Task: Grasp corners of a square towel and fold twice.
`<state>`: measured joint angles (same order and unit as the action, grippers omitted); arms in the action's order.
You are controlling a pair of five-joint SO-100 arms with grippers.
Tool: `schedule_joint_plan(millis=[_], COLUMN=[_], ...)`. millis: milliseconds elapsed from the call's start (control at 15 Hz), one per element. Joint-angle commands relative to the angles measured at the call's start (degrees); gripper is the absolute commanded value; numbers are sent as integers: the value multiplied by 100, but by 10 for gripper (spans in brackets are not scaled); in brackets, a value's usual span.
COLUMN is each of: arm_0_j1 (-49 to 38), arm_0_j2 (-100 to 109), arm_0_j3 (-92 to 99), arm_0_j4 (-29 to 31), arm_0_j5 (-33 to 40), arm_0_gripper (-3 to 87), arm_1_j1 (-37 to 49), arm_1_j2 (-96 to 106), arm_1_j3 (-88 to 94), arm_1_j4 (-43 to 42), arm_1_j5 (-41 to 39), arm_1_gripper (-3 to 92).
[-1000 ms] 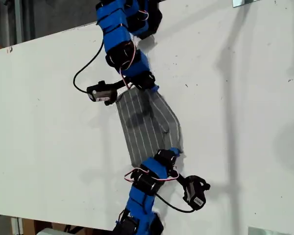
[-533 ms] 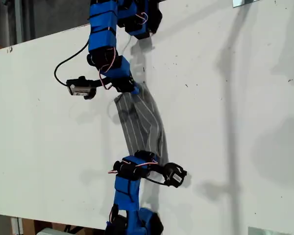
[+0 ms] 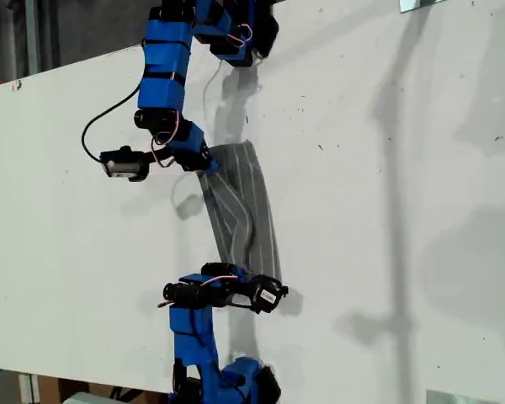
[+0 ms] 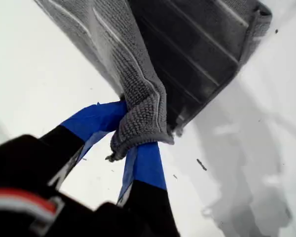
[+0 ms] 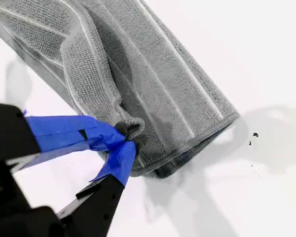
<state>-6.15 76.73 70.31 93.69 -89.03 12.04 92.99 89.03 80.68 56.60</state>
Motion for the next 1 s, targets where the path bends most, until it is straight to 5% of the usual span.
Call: schedule_joint_plan(millis=[0,267,933], arm_0_j1=[-229,-448,-1099], arm_0_j2=[457,1169,1960], arm_0_j3=[316,1696,2399], arm_0_j4=[-167,-870,-976], arm_0_j5=[44,-9,563], arm_0_gripper=[-2,-2,-2], arm_1_j1=[88,501,1406], arm_1_j2=[-457,-1011,-1468], arm_1_j3=[-439,-1081,-1644], arm_1_j4=[-141,35,334], arm_1_j5=[-229,-703,-1441], arm_1_gripper=[-1,-1,-1])
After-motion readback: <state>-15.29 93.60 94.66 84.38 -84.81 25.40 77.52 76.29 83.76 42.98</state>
